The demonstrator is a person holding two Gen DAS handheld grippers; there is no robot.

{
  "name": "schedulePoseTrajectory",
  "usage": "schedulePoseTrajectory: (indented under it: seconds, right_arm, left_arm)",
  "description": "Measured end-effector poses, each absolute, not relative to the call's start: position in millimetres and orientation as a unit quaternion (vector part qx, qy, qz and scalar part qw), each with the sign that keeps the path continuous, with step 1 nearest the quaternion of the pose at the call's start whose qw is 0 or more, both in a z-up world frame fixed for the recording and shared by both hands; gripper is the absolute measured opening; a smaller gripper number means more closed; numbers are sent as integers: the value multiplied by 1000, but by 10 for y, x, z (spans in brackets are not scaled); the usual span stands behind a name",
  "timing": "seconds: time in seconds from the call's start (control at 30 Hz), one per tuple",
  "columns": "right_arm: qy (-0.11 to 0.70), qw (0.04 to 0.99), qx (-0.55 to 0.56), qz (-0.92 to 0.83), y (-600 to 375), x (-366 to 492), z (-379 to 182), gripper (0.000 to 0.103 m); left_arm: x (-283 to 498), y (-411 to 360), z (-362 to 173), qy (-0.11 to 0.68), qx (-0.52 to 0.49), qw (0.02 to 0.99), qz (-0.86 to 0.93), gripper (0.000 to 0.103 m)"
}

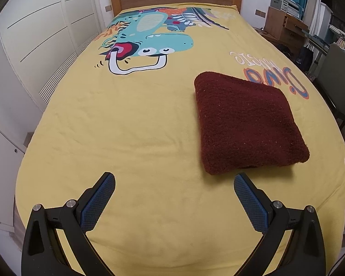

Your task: Fold small clothes

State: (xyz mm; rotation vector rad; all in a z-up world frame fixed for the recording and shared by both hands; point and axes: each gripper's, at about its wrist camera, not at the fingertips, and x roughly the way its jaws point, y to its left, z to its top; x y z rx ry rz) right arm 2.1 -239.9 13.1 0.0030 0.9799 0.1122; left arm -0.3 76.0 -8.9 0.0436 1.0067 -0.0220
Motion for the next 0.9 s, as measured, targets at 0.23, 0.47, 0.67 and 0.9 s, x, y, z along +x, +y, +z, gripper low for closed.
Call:
schedulePoseTrajectory:
  seconds: [0.23,0.47,0.67,0.9]
  right_arm:
    - [471,880,-7,54,-2388,20,157,103]
    - [473,879,-3,52,-2396,9,172,103]
    - [476,878,-7,50,-2387,9,186,103]
    - [480,876,-12,46,-2349,20,186,103]
  left_arm:
    - [8,778,-101,483,18,875,-16,102]
    - [-3,774,-69,480,19,877,-19,102]
    - [3,763,-72,478,24,878,-21,102]
    - [14,782,-75,479,23,877,-21,102]
